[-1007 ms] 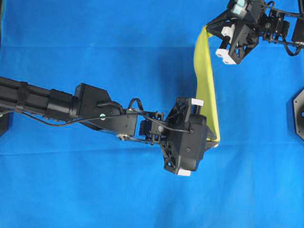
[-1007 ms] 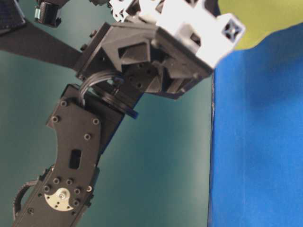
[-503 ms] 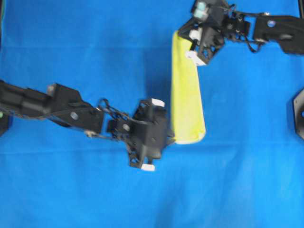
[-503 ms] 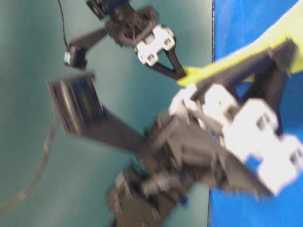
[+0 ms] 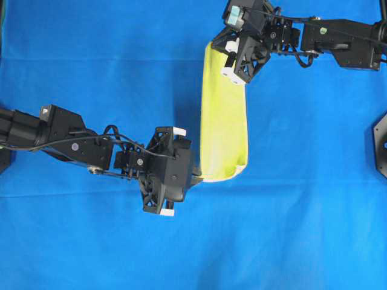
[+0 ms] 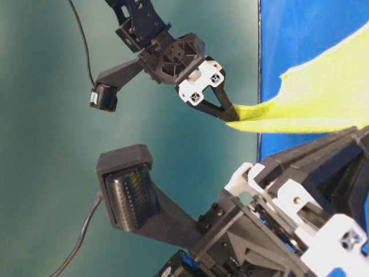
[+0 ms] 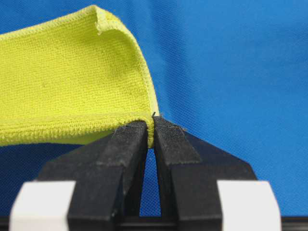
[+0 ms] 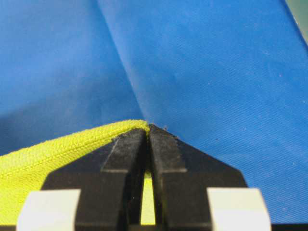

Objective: Fold the yellow towel.
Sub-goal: 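Lay the strip down vertically and open both grippers, then retract both grippers to the sides of the table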

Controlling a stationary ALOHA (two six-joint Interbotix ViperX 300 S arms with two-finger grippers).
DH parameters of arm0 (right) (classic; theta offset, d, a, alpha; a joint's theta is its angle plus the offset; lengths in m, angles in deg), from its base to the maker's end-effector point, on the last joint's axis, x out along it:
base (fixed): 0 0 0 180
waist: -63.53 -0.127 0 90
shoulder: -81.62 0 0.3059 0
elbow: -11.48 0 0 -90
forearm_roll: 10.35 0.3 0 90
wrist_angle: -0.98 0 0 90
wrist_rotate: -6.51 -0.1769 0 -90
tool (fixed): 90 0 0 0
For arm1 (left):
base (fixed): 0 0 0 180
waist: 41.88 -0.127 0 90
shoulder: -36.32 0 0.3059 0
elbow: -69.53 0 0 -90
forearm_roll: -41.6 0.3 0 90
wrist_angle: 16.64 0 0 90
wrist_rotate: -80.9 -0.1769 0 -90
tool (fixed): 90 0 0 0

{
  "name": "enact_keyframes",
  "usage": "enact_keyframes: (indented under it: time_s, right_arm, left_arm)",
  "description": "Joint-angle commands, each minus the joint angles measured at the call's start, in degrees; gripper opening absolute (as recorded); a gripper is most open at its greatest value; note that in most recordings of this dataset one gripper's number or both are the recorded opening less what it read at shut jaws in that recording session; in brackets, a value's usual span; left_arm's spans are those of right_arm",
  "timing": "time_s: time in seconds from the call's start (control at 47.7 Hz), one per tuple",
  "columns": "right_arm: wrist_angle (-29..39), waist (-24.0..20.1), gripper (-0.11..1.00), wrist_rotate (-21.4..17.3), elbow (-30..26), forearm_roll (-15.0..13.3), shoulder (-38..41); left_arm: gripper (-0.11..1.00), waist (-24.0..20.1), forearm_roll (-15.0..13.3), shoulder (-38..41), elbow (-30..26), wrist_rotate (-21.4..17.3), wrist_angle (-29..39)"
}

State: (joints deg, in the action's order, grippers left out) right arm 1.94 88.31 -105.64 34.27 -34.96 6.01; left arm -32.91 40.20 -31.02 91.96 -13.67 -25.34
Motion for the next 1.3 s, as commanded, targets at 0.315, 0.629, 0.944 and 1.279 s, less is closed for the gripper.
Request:
enact_keyframes:
  time_s: [0.315, 0.629, 0.944, 1.279]
  right_arm:
    - [-0.18, 0.0, 0.5, -0.09, -1.05, 0.35, -0.7]
    - [1.32, 0.09, 0.59, -0.09, -0.7, 0.44, -2.46]
    - [2.9, -0.09, 0.59, -0.7, 5.36, 1.05, -13.71]
    - [-3.52, -4.83, 0.59, -3.6, 21.36, 2.64, -32.61]
  left_arm:
    - [0.46, -0.18, -0.09, -2.46, -0.88, -1.14, 0.0]
    - [0.69, -1.23, -0.09, -9.67, 2.29, -2.11, 6.86]
    - [0.68, -1.23, -0.09, -21.88, 8.17, -2.02, 11.07]
    - [0.68, -5.27, -0.09, -32.26, 18.54, -0.97, -0.18]
